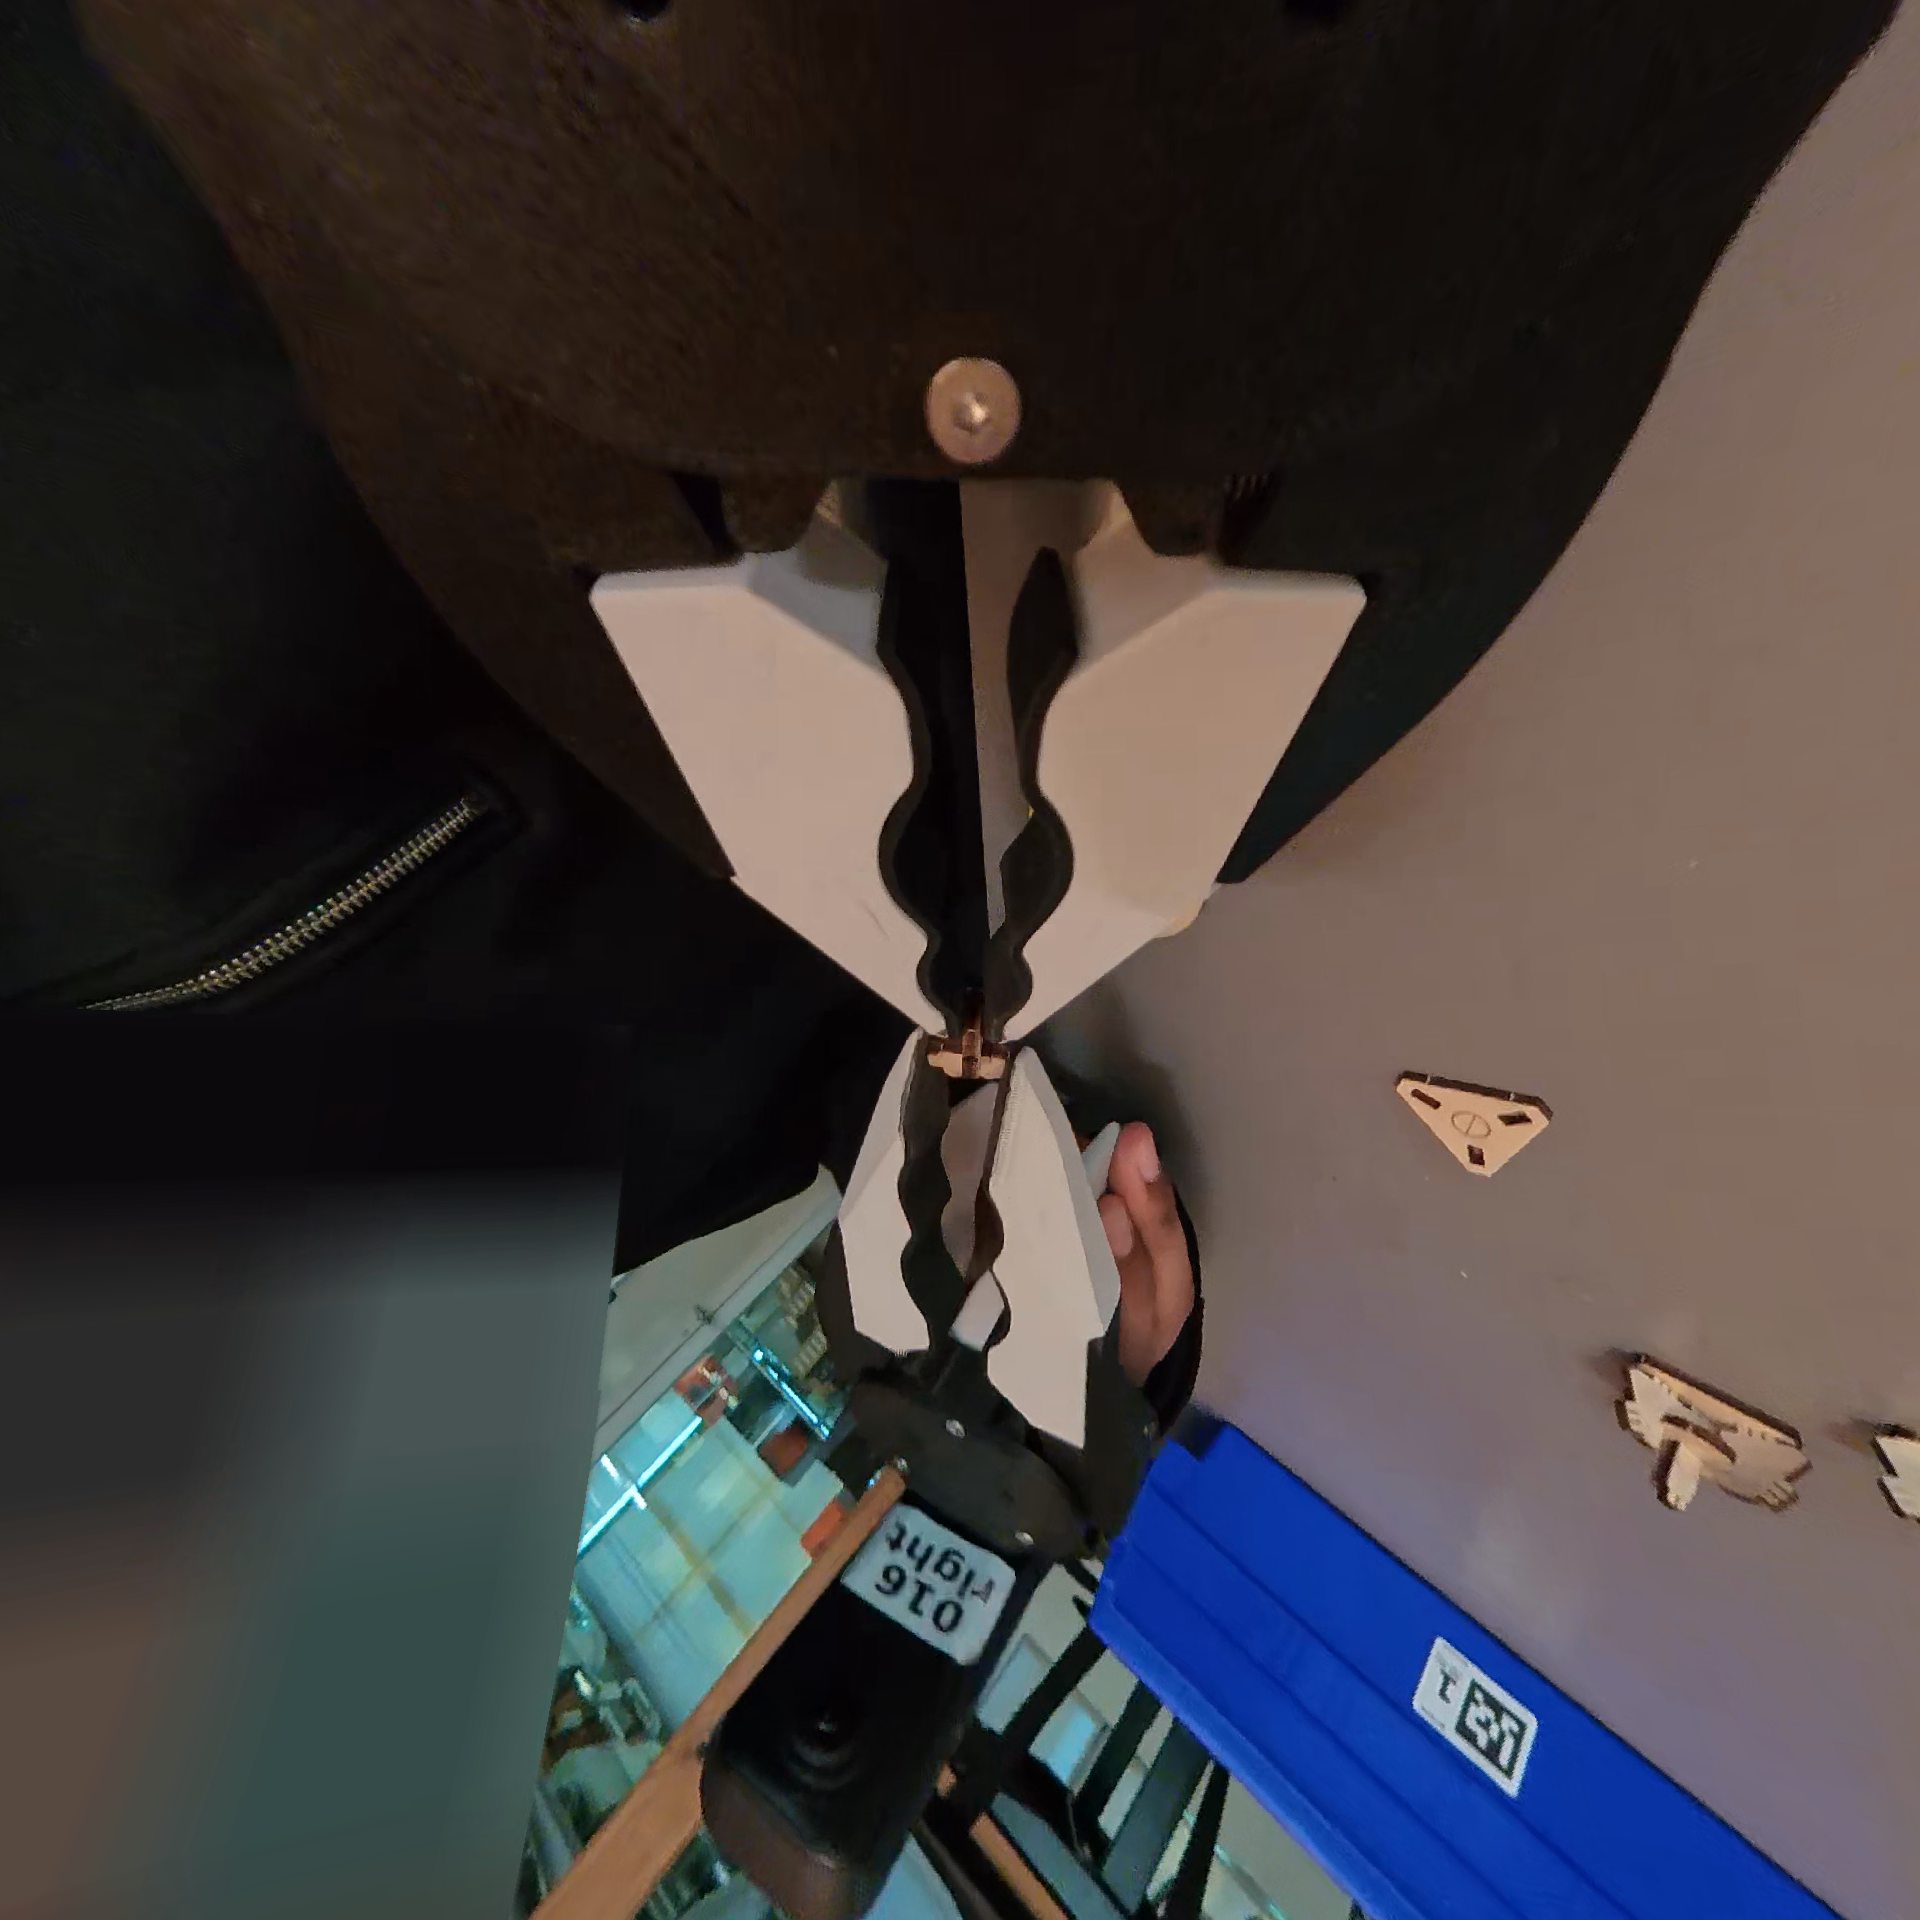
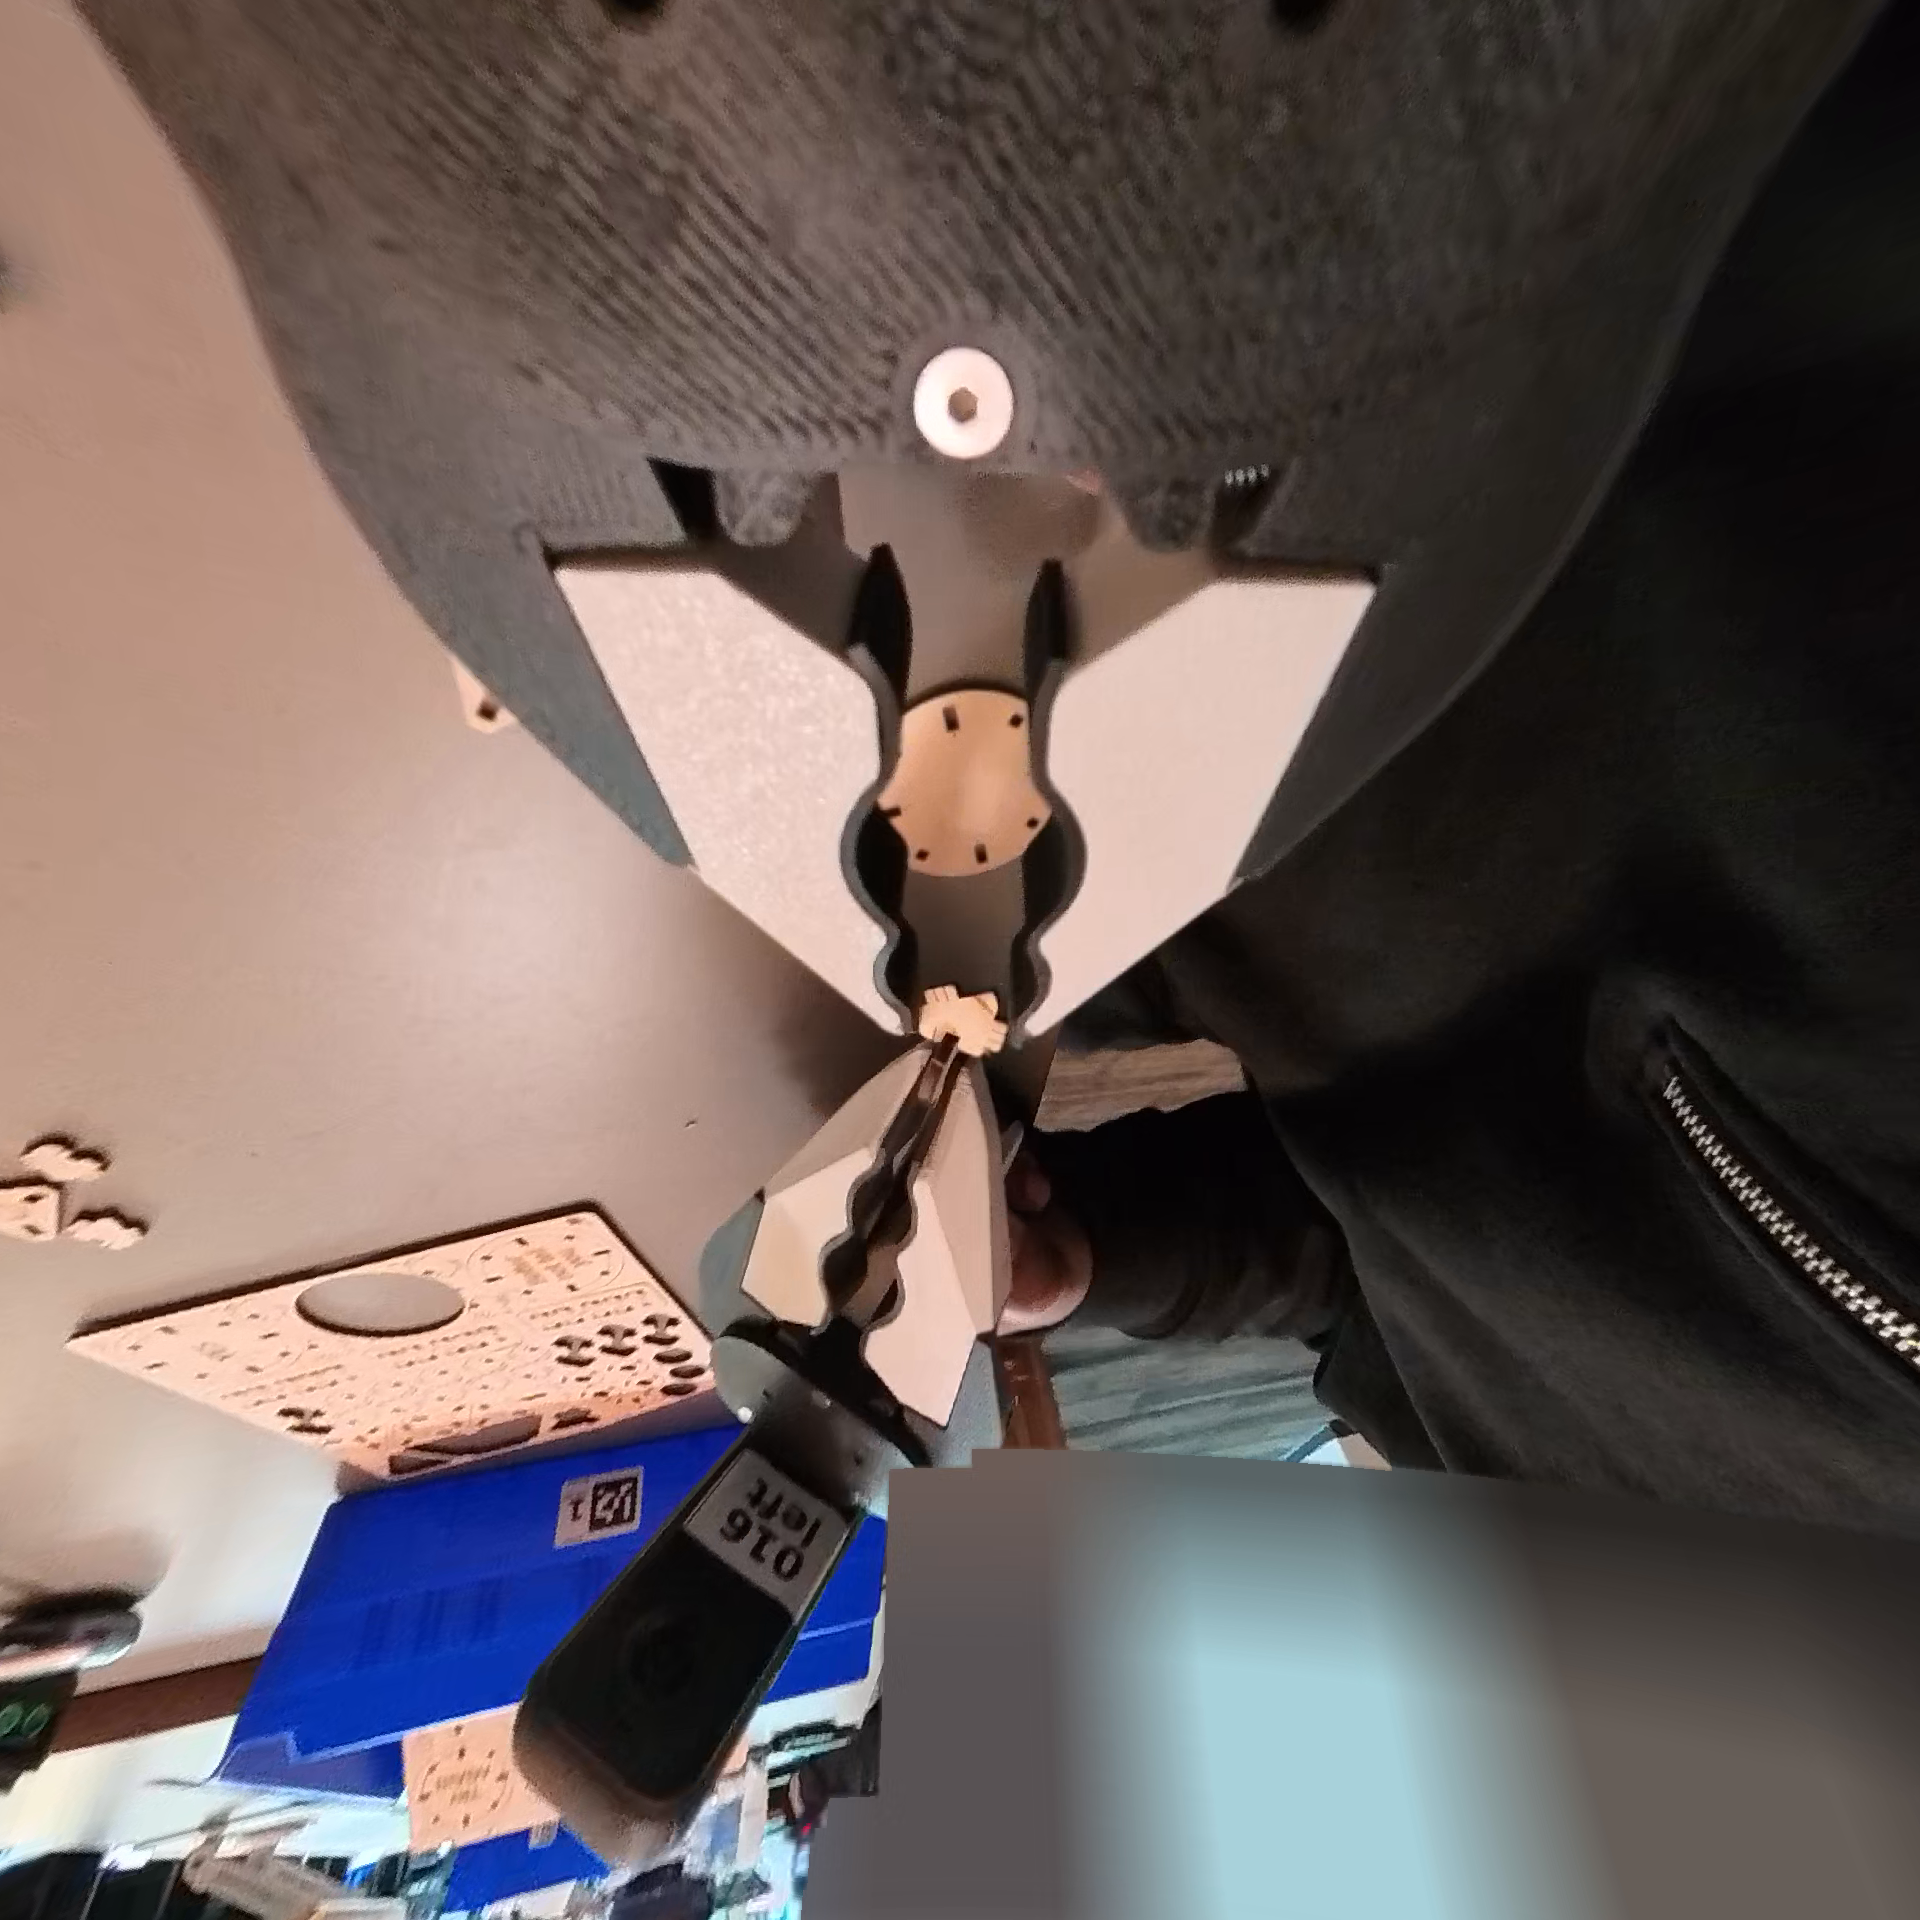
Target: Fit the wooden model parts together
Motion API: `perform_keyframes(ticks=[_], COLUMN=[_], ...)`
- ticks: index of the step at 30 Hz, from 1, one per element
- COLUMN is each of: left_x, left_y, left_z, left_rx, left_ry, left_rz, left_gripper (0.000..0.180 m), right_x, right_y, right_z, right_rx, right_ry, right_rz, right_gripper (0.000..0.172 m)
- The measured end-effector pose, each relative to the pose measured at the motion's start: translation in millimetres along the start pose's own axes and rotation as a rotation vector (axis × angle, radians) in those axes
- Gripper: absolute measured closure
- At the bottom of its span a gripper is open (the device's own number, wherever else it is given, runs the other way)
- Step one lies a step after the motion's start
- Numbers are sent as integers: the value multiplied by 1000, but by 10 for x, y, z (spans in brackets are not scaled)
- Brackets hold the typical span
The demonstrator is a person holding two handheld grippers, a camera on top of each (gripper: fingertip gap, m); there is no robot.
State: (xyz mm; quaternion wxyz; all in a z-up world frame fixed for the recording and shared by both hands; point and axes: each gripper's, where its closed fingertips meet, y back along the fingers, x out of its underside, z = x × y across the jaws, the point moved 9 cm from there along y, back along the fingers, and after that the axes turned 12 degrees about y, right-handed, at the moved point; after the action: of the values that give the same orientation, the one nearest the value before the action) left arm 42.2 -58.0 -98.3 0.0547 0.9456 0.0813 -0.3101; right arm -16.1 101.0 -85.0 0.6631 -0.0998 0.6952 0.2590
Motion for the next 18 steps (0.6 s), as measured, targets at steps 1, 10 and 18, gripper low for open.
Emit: perform_keyframes(ticks=[1, 10, 18], left_x=[6, 62, 82], left_y=[-11, -67, -98], left_z=[3, 23, 19], left_rx=[-2, 17, -6], left_ry=[3, 52, 41], left_rz=[16, 118, 147], left_gripper=[180, 180, 180], right_x=[9, 52, 75], right_y=[2, -15, -25], right_z=[-2, -3, -31], right_rx=[-18, -143, -188], right_ry=[-20, -128, -207], right_rz=[8, 39, 38], right_gripper=[157, 157, 158])
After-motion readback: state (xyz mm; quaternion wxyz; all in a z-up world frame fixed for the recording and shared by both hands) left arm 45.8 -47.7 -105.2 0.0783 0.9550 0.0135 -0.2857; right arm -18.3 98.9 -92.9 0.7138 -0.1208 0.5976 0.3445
